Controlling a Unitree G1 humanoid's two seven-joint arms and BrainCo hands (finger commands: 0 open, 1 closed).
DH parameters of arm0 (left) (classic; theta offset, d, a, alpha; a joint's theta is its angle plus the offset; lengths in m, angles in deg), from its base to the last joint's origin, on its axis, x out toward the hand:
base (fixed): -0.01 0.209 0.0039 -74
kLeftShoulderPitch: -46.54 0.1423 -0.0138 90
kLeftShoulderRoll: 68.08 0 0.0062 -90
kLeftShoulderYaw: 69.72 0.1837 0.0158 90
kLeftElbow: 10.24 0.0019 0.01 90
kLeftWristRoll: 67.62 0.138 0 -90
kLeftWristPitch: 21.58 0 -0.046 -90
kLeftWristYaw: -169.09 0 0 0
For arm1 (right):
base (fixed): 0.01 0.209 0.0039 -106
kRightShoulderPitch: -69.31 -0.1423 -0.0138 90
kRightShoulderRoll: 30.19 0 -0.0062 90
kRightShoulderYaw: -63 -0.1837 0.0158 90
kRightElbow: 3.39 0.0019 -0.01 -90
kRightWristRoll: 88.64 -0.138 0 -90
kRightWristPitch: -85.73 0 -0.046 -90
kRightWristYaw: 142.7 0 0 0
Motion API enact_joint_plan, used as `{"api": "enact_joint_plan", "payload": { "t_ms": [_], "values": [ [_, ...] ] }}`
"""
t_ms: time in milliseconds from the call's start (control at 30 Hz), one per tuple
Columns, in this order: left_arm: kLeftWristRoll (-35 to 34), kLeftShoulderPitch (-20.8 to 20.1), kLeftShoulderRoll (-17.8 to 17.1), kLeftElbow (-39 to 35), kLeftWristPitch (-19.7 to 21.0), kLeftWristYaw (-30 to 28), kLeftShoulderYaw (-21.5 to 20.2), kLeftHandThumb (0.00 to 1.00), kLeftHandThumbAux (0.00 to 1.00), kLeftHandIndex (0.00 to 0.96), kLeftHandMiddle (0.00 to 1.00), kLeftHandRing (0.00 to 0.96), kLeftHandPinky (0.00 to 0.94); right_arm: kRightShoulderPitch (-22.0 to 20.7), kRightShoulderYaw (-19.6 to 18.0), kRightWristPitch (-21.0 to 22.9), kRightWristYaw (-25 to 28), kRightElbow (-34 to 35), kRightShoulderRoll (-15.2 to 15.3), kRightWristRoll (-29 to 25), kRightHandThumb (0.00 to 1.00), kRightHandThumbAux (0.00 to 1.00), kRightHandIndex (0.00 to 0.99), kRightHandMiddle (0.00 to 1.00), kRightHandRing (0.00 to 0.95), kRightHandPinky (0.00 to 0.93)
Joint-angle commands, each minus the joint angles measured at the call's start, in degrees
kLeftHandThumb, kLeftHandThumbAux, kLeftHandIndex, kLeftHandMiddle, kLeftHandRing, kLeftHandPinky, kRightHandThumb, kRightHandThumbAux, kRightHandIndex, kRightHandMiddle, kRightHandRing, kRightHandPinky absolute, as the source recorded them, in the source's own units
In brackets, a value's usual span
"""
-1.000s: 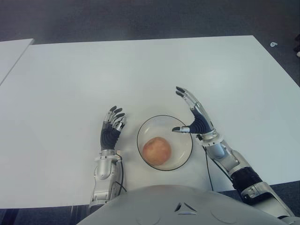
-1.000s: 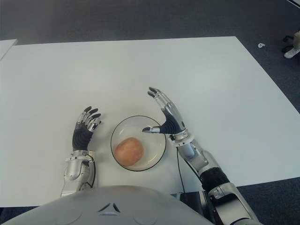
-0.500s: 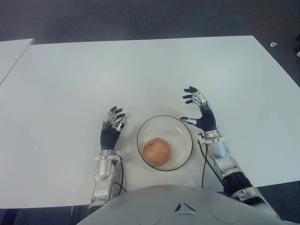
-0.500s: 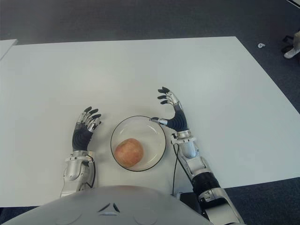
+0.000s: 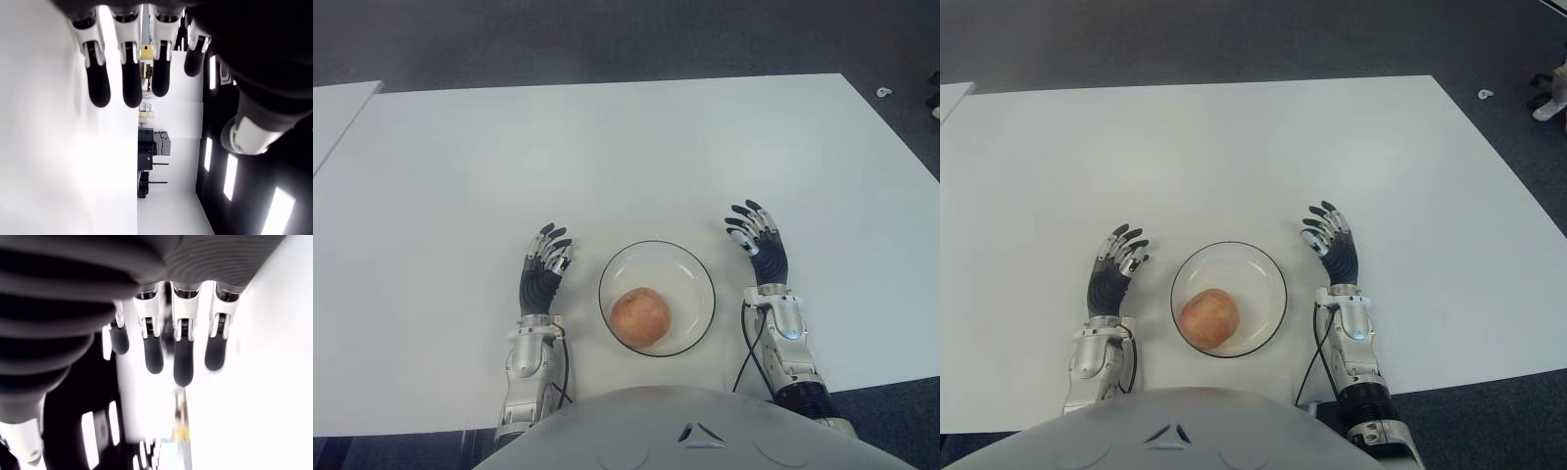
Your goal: Put the apples into the plate.
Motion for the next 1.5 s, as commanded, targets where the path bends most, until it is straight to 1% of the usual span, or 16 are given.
{"api": "enact_joint_plan", "payload": {
  "t_ms": [33, 167, 367, 533, 900, 1200, 1333, 1500],
  "values": [
    [-0.95, 0.75, -0.53, 0.73, 2.47, -0.69, -0.69, 0.426, 0.598, 0.165, 0.232, 0.311, 0.376, 1.83, -2.07, 4.11, -0.34, -0.98, -3.11, -0.33, 0.361, 0.623, 0.159, 0.236, 0.249, 0.258],
    [-0.50, 0.36, -0.58, 0.73, 2.91, -0.33, -0.81, 0.428, 0.603, 0.170, 0.235, 0.315, 0.377, 2.26, -3.33, 4.99, 0.25, -1.41, -4.60, 0.04, 0.353, 0.618, 0.151, 0.230, 0.237, 0.264],
    [-0.41, 0.05, -0.79, 0.91, 3.26, -0.23, -1.22, 0.430, 0.606, 0.173, 0.238, 0.316, 0.377, 4.31, -3.47, 5.59, 0.89, -0.20, -6.85, 1.45, 0.359, 0.612, 0.152, 0.239, 0.240, 0.279],
    [-0.42, -0.29, -0.97, 1.13, 3.77, -0.06, -1.51, 0.443, 0.607, 0.180, 0.241, 0.314, 0.375, 5.26, -3.87, 6.00, 1.11, 0.18, -7.89, 2.43, 0.363, 0.607, 0.163, 0.251, 0.249, 0.283],
    [-0.47, -0.78, -1.26, 1.65, 4.21, -0.32, -2.02, 0.457, 0.613, 0.181, 0.238, 0.309, 0.372, 5.91, -5.33, 5.84, 1.52, -1.45, -8.98, 3.70, 0.373, 0.611, 0.170, 0.256, 0.258, 0.285],
    [-0.93, -1.12, -1.23, 1.77, 4.78, -0.82, -2.41, 0.458, 0.614, 0.173, 0.236, 0.311, 0.377, 6.51, -5.92, 5.78, 1.47, -1.14, -9.84, 4.70, 0.364, 0.605, 0.164, 0.247, 0.252, 0.274],
    [-0.95, -1.12, -1.20, 1.71, 4.84, -0.84, -2.39, 0.454, 0.612, 0.169, 0.237, 0.310, 0.370, 6.57, -6.18, 5.99, 1.49, -1.07, -10.01, 5.06, 0.370, 0.612, 0.163, 0.250, 0.256, 0.289],
    [-0.92, -1.17, -1.19, 1.59, 5.00, -0.77, -2.40, 0.448, 0.609, 0.166, 0.235, 0.308, 0.369, 6.72, -6.32, 6.15, 1.37, -0.85, -10.31, 5.46, 0.371, 0.613, 0.164, 0.251, 0.259, 0.286]
  ]
}}
